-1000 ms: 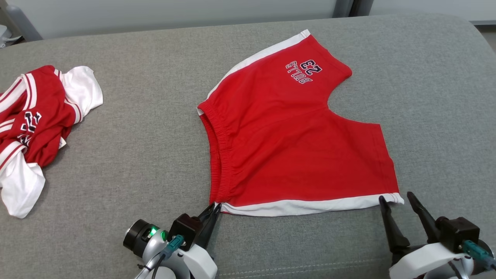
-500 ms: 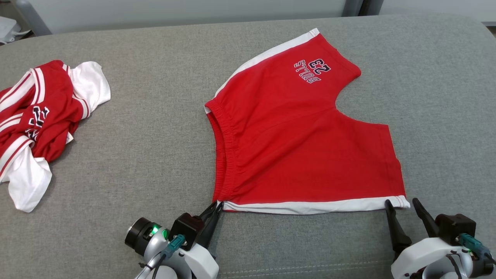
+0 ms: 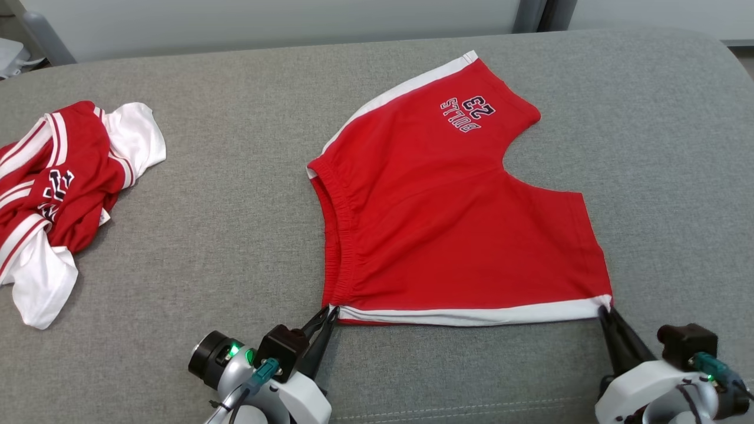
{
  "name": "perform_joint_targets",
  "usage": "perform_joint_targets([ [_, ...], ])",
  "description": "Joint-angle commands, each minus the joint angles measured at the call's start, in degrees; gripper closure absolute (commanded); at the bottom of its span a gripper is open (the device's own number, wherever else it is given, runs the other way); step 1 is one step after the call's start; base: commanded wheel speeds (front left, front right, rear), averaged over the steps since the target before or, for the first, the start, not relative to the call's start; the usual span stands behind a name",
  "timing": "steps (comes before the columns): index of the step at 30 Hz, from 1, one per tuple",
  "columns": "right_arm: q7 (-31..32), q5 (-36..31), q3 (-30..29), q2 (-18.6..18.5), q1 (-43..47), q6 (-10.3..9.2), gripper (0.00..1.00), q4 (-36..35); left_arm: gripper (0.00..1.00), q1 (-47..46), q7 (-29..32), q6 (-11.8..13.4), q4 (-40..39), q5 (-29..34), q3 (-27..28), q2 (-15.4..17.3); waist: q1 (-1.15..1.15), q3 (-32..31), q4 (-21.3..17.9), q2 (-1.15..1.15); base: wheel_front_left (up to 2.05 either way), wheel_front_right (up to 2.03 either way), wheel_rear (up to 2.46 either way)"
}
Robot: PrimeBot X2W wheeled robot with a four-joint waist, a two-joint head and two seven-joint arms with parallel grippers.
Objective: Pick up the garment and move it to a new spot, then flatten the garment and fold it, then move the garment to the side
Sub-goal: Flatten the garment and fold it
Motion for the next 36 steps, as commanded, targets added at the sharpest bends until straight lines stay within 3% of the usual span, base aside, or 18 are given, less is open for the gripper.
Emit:
perform_joint_targets([
  [1,-0.78,0.00,0.72,-1.54,-0.10,-0.01,1.00,-2.38,1.00,0.22,-0.34,-0.03,-2.14,-0.81,1.59,0.47,0.00,-0.28,-0.01,0.00,0.00,0.00,0.00],
  [12,-0.78,-0.89,-5.74,-4.57,8.93,-0.01,1.00,-18.15,1.00,6.31,0.36,-0.99,-14.26,-5.44,1.99,1.56,0.00,-2.98,-0.97,0.00,0.00,0.00,0.00],
  [26,1.19,-4.70,-9.56,-7.49,24.54,-0.01,1.00,-34.73,1.00,16.68,17.48,-1.32,-40.32,-10.76,-0.97,7.89,0.00,-4.68,-1.18,0.00,0.00,0.00,0.00],
  [30,2.49,0.83,-8.92,-6.40,19.52,-0.01,1.00,-35.13,1.00,15.47,19.17,-1.43,-40.92,-14.61,-0.41,7.49,0.00,-2.82,-0.87,0.00,0.00,0.00,0.00],
  [36,4.35,2.02,-6.02,-7.39,6.61,-0.01,1.00,-26.51,1.00,9.09,19.13,-1.78,-33.40,-22.34,0.12,4.64,0.00,-0.33,0.22,0.00,0.00,0.00,0.00],
])
